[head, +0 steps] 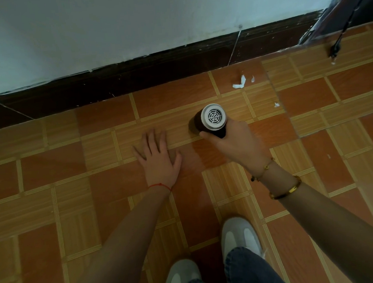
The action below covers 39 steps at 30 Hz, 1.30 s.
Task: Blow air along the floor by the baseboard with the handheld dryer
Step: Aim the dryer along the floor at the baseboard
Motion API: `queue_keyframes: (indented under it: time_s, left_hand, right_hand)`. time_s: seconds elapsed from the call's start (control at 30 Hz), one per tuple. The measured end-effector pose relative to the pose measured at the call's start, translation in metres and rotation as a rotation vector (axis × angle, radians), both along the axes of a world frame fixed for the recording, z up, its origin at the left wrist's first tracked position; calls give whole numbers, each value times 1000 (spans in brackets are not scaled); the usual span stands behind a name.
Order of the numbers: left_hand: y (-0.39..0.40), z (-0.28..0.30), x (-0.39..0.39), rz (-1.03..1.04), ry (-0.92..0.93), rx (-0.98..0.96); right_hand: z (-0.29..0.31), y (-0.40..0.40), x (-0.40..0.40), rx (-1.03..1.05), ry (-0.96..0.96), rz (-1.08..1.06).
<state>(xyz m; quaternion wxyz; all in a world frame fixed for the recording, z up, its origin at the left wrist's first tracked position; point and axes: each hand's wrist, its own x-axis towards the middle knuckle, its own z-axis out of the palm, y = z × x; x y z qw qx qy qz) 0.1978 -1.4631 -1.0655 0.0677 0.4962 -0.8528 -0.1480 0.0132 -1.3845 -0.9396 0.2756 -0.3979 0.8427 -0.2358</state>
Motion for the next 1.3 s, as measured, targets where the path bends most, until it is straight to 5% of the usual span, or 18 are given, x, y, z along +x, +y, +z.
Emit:
queue_keyframes:
  time_s: [0.47,0.7,0.9,1.3]
  left_hand:
    - [1,4,-1,-2,-11,5]
    - [1,4,0,-5,-23,6]
    - [2,5,-3,-1,-40,0]
    - [-26,16,-46,-141,-39,-73]
  right_hand:
    - [-11,20,-19,2,-84,41]
    - [-16,29,-20,-98,86,-87]
    - [-16,28,-20,-49,-27,-7]
    - [-17,-5,-55,-88,126,-144]
